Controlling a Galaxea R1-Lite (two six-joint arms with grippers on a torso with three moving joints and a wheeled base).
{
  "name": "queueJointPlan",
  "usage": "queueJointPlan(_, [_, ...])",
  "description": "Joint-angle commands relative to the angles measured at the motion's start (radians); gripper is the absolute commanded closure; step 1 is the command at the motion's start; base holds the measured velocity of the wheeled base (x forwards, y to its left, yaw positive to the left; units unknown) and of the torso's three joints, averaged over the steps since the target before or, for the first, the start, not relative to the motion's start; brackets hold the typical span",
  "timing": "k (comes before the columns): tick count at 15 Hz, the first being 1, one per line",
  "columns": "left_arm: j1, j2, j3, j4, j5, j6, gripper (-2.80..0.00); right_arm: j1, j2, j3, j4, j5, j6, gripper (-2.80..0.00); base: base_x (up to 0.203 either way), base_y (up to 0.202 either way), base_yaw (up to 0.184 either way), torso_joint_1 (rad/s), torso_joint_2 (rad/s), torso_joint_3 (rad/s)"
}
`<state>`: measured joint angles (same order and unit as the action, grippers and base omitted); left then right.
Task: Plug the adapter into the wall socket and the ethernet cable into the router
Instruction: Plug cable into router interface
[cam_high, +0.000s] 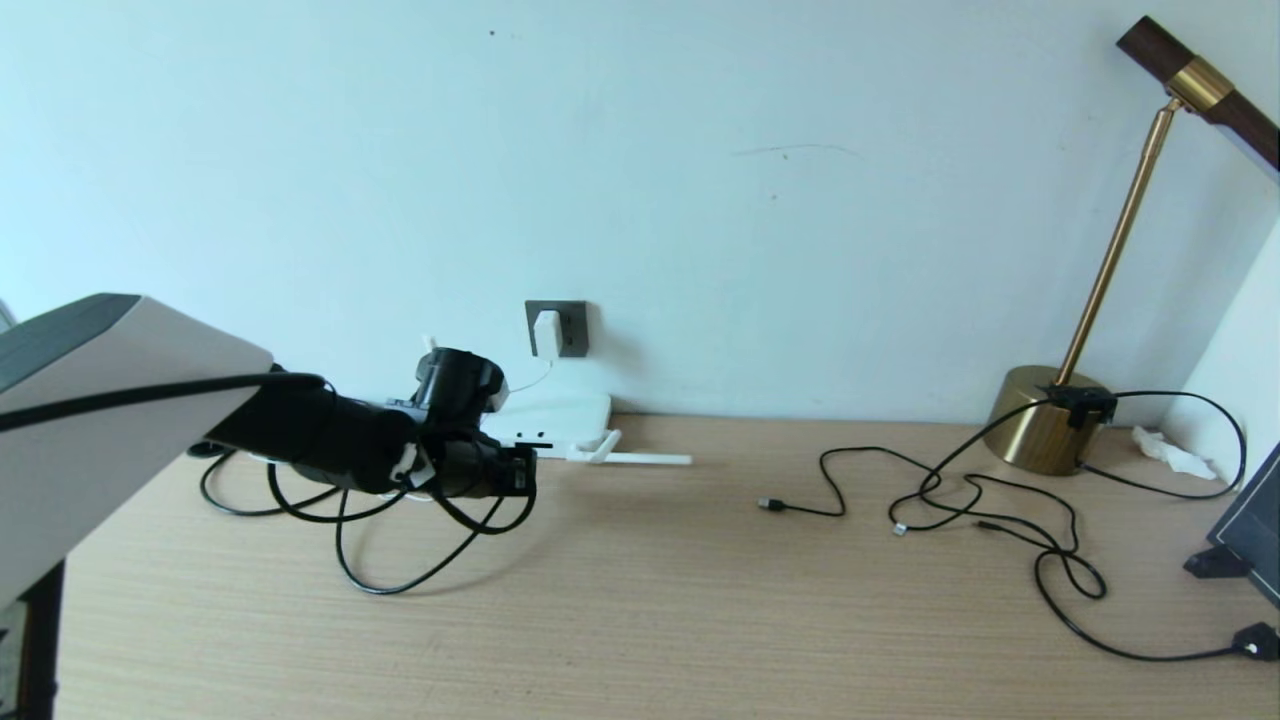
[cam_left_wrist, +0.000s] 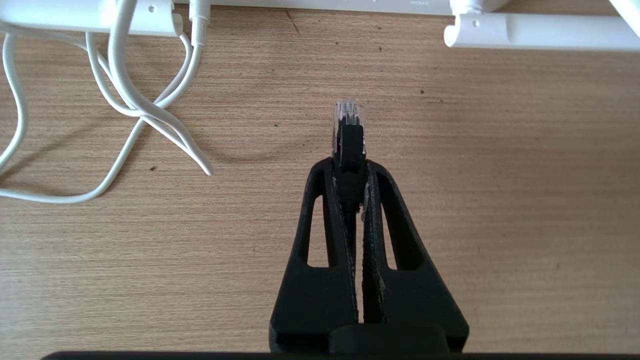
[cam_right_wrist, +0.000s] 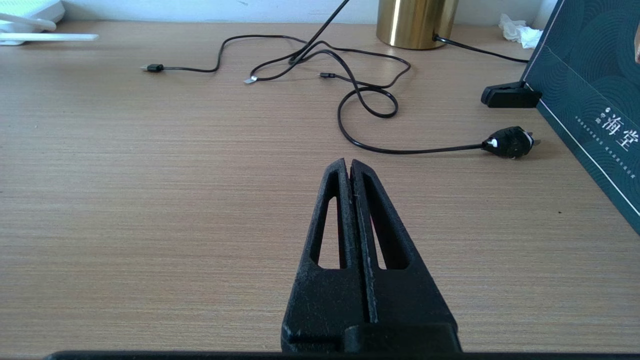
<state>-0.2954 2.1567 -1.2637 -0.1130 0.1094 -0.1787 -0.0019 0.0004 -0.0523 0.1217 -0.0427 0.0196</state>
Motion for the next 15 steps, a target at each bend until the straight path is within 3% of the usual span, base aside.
queueJointPlan(1, [-0.01, 0.019, -0.011, -0.003, 0.042, -0.034, 0.0, 0.0, 0.001, 0.0, 0.001, -0.001, 0.0, 0.0, 0.0, 0.0, 0.0, 0.0, 0.0, 0.0])
queueJointPlan(6, [-0.024, 0.014, 0.0, -0.021, 0.086, -0.063, 0.0, -0.001, 0.001, 0.0, 0.001, 0.0, 0.0, 0.0, 0.0, 0.0, 0.0, 0.0, 0.0, 0.0])
queueJointPlan(12, [-0.024, 0.017, 0.0, -0.027, 0.087, -0.051, 0.0, 0.0, 0.0, 0.0, 0.0, 0.0, 0.0, 0.0, 0.0, 0.0, 0.0, 0.0, 0.0, 0.0])
queueJointPlan(15, [-0.011, 0.009, -0.002, -0.027, 0.087, -0.008, 0.0, 0.0, 0.001, 0.0, 0.0, 0.0, 0.0, 0.0, 0.0, 0.0, 0.0, 0.0, 0.0, 0.0])
